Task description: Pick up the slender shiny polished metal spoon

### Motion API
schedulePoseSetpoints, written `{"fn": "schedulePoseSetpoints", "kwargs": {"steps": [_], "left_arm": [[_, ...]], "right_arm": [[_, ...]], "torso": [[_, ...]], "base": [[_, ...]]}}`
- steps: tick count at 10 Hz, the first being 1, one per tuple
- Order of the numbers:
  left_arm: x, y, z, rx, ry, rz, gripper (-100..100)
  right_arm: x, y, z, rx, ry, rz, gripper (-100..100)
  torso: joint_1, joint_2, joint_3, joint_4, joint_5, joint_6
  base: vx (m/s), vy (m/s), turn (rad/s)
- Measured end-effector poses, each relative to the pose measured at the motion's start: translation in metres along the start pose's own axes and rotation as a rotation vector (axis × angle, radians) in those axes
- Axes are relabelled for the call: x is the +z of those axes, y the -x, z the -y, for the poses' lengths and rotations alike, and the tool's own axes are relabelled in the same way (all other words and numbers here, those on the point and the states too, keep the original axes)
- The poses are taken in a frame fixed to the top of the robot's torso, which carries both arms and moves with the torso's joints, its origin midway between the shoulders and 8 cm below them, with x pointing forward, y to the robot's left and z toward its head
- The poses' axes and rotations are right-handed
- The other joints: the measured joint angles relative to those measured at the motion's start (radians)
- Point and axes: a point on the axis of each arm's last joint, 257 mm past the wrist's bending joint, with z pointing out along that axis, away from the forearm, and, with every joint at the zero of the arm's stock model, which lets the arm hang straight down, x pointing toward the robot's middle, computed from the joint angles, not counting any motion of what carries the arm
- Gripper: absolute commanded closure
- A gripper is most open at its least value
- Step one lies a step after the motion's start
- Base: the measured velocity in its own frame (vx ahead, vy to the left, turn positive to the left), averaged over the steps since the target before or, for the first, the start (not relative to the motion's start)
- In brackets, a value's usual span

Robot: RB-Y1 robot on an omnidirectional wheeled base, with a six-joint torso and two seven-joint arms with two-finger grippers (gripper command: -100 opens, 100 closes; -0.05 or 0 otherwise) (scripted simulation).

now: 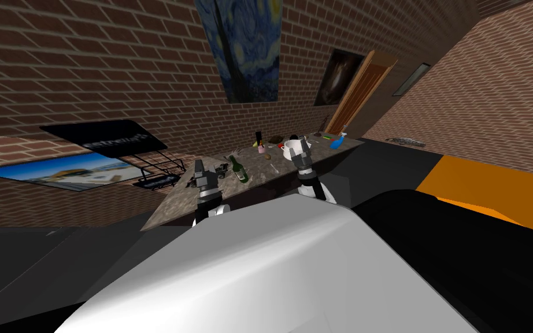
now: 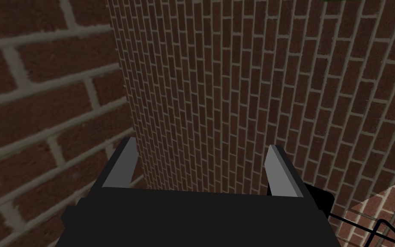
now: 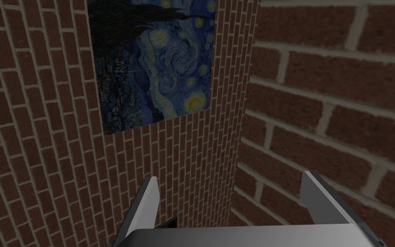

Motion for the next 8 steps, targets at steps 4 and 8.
{"fn": "schedulePoseSetpoints", "kwargs": {"steps": [4, 8], "left_arm": [[0.0, 0.0, 0.0, 0.0, 0.0, 0.0, 0], [0.0, 0.0, 0.0, 0.0, 0.0, 0.0, 0]], "right_arm": [[-0.012, -0.001, 0.031, -0.05, -0.089, -0.09, -100], [-0.024, -0.001, 0.063, -0.104, -0.181, -0.177, -100]], "torso": [[0.0, 0.0, 0.0, 0.0, 0.0, 0.0], [0.001, 0.0, 0.0, 0.0, 0.0, 0.0]], "base": [[-0.018, 0.021, 0.052], [-0.016, 0.025, 0.048]]}}
